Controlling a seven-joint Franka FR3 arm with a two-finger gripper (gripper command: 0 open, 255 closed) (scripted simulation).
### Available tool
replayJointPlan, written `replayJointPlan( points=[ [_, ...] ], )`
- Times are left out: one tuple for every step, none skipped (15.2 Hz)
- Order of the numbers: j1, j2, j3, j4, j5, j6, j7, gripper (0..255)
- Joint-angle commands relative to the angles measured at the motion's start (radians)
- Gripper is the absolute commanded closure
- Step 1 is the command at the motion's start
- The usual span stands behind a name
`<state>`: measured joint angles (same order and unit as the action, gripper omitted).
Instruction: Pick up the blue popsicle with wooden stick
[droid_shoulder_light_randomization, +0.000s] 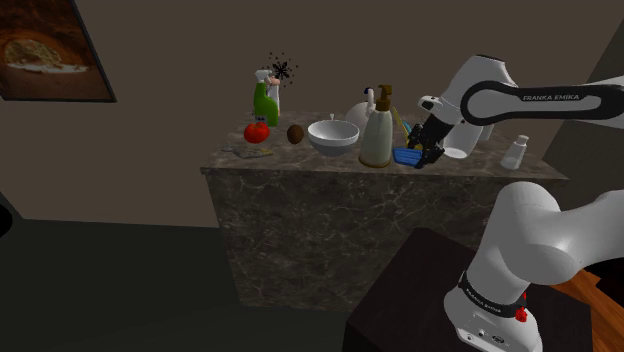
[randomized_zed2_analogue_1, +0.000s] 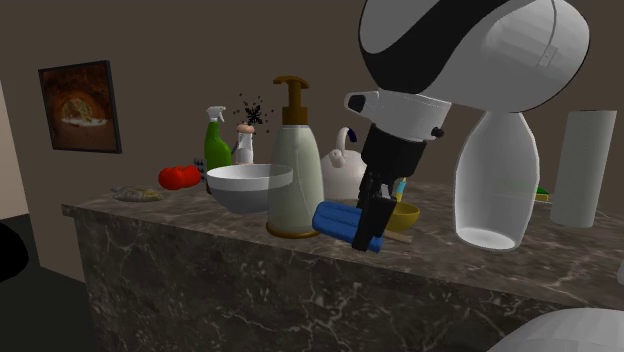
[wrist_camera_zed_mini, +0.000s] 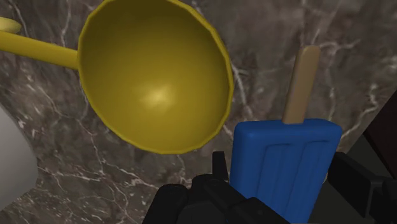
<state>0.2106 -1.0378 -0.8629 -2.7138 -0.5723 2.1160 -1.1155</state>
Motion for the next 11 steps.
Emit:
replayJointPlan(
  points=[
    [0.000,0.000,0.000,0.000,0.000,0.000,0.000,255],
    [0.000,0.000,0.000,0.000,0.000,0.000,0.000,255],
    [0.000,0.000,0.000,0.000,0.000,0.000,0.000,255],
    [-0.001,0.000,0.000,0.000,0.000,0.000,0.000,255],
    [0.001,-0.004,0.010,0.009,0.007,-0.014,0.001,255],
    [0.003,-0.008,0.019,0.019,0.014,-0.027,0.002,255],
    [0.005,-0.011,0.028,0.029,0.022,-0.040,0.002,255],
    [0.007,-0.013,0.037,0.039,0.029,-0.053,0.003,255],
    [0.009,-0.016,0.046,0.050,0.036,-0.066,0.004,255],
    [0.012,-0.018,0.055,0.060,0.043,-0.078,0.005,255],
    [0.014,-0.019,0.064,0.071,0.050,-0.091,0.006,255]
  ],
)
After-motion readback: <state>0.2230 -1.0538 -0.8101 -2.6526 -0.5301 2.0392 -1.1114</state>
